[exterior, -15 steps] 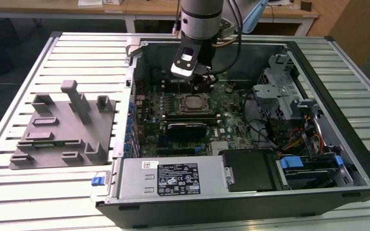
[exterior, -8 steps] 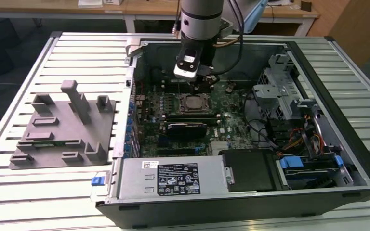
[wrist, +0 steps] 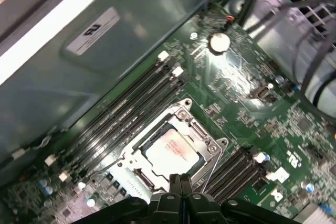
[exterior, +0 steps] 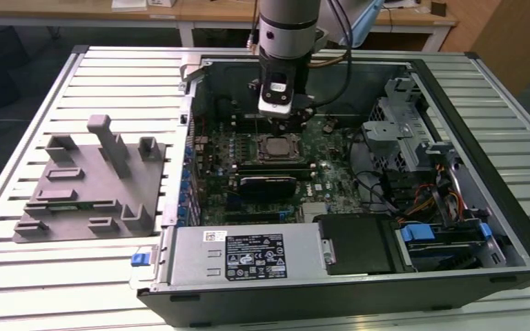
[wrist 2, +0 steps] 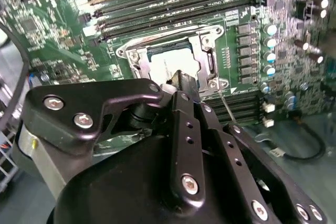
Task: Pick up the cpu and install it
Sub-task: 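Install the first cpu locking lever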
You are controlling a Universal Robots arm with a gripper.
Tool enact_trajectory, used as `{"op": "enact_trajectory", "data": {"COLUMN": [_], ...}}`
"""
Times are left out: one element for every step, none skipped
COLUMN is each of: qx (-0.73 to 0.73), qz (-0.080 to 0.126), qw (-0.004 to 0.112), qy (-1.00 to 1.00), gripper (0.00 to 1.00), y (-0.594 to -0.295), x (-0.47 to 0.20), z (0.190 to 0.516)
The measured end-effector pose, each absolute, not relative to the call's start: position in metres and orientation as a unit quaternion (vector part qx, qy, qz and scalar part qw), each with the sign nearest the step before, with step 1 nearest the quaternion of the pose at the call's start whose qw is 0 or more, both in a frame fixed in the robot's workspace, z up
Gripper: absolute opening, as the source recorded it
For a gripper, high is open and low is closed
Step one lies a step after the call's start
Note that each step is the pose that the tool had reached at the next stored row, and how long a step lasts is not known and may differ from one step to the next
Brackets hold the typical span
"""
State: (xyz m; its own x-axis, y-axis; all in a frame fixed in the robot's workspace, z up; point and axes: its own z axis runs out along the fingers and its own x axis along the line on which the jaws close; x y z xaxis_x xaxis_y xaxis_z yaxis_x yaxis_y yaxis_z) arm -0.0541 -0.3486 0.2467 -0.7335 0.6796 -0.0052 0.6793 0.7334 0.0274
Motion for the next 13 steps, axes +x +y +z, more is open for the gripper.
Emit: {"op": "enact_trajectory", "data": {"qx": [0.356,0.348,0.339,0.33,0.322,0.313,0.305,0.296,0.287,0.279,0.27,0.261,0.252], "qz": [0.012,0.012,0.012,0.012,0.012,0.012,0.012,0.012,0.012,0.012,0.012,0.013,0.013], "qw": [0.007,0.007,0.007,0.007,0.007,0.007,0.007,0.007,0.006,0.006,0.006,0.006,0.006], "qy": [0.934,0.937,0.941,0.944,0.947,0.95,0.952,0.955,0.958,0.96,0.963,0.965,0.968], "gripper": [0.11,0.11,0.11,0.11,0.11,0.11,0.11,0.11,0.11,0.11,0.11,0.11,0.11], "y": [-0.3486,-0.3486,-0.3486,-0.3486,-0.3486,-0.3486,-0.3486,-0.3486,-0.3486,-0.3486,-0.3486,-0.3486,-0.3486], "x": [-0.0541,-0.0541,-0.0541,-0.0541,-0.0541,-0.0541,-0.0541,-0.0541,-0.0541,-0.0541,-0.0541,-0.0541,-0.0541], "z": [0.2464,0.2461,0.2458,0.2456,0.2453,0.245,0.2448,0.2446,0.2443,0.244,0.2438,0.2436,0.2434]}}
